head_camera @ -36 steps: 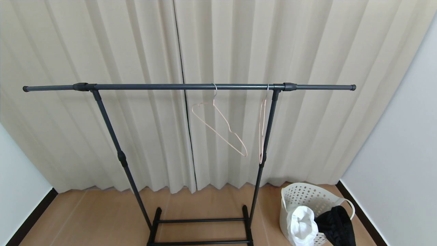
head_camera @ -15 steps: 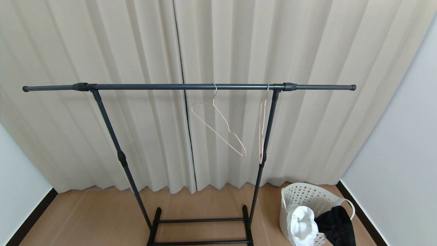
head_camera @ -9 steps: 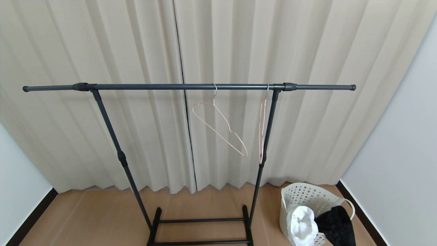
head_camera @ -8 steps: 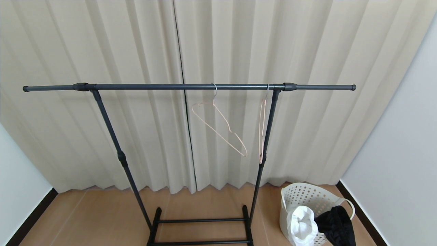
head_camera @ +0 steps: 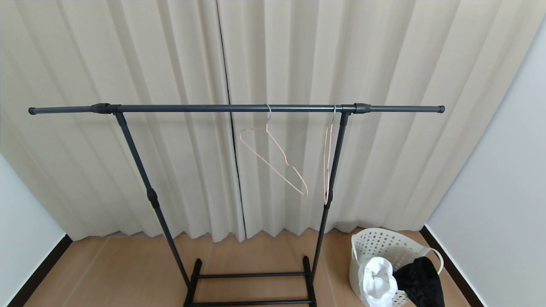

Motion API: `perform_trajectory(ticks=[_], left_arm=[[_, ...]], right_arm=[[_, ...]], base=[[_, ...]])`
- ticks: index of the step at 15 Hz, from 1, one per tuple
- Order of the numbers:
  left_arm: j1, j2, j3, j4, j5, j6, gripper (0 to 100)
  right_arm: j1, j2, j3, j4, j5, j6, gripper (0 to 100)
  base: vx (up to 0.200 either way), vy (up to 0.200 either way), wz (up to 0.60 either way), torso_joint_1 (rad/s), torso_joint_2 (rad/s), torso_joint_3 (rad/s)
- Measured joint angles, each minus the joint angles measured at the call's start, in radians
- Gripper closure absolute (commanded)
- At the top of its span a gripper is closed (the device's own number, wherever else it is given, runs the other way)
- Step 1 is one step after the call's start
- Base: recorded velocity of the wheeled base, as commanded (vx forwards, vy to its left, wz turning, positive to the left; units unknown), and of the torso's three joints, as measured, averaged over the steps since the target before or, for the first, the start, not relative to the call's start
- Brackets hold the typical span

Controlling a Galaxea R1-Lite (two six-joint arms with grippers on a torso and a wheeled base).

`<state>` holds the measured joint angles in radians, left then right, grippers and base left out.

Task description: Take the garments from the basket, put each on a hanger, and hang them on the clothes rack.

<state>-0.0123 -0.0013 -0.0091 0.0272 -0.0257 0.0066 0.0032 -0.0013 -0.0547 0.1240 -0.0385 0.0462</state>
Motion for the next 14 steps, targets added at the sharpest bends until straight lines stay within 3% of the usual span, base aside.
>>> perform_trajectory(ticks=[10,14], left_arm=[[0.0,0.0,0.0,0.0,-0.001,0.0,0],[0.0,0.0,0.0,0.0,-0.001,-0.003,0]], right_arm=[[0.001,0.0,0.001,-0.009,0.011,-0.008,0],[0.001,0.0,0.001,-0.009,0.011,-0.009,0]], base=[[0.0,0.0,0.0,-0.006,0.01,0.006],[0.0,0.0,0.0,-0.137,0.32,0.176]])
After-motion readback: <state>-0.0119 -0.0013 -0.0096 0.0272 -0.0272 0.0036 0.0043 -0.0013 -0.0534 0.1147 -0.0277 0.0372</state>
